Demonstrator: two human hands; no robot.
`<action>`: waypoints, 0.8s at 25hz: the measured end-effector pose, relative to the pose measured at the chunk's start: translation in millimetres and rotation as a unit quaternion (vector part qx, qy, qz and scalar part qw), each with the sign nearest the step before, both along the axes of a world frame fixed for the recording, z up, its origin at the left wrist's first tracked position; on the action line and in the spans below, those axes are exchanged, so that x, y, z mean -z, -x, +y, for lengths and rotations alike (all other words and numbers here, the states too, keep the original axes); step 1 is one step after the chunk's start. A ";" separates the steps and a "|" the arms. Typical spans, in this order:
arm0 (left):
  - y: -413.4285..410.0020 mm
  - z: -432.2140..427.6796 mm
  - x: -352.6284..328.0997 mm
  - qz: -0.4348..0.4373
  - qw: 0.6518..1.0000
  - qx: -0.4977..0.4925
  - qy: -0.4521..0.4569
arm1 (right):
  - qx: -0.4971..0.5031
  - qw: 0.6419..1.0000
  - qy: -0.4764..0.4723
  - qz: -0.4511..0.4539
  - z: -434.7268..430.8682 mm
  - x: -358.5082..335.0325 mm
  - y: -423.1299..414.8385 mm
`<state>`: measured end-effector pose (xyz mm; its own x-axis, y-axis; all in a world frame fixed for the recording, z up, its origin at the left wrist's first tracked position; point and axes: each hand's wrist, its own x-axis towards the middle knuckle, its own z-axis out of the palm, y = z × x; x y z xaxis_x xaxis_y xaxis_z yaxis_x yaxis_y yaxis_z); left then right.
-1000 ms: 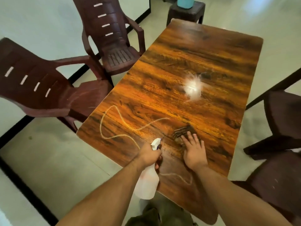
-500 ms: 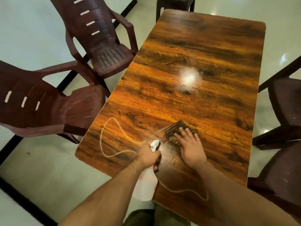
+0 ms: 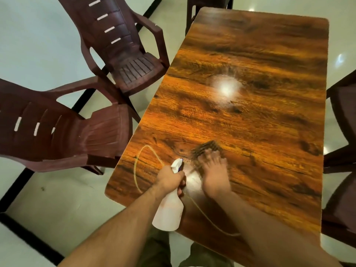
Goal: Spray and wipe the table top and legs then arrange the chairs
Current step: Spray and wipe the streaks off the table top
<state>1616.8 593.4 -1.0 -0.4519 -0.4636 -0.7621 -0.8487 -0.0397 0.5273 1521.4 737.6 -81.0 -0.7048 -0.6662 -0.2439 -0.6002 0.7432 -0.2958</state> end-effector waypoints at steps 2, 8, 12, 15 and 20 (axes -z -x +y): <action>-5.6 -13.4 3.2 0.005 1.000 0.015 0.003 | -0.185 0.981 -0.007 -0.056 -2.2 -5.5 -16.2; -25.8 -65.5 8.9 0.010 0.997 0.070 -0.004 | 0.049 0.998 0.008 -0.041 -66.9 -7.1 -56.2; -42.8 -103.3 17.9 0.001 0.996 0.092 -0.004 | 0.164 0.986 0.007 -0.015 -85.6 -3.0 -40.9; -57.8 -127.0 21.0 -0.017 0.994 0.107 -0.001 | 0.071 0.996 0.035 -0.037 -102.7 -7.2 -61.2; -72.3 -150.0 22.8 0.000 0.996 0.083 -0.008 | 0.130 0.991 -0.024 0.013 -111.6 -7.1 -54.6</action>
<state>1689.1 443.4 -23.8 -0.5211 -0.3700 -0.7691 -0.8446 0.0937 0.5271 1576.0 626.1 -73.8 -0.8575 -0.4492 -0.2508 -0.3931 0.8865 -0.2440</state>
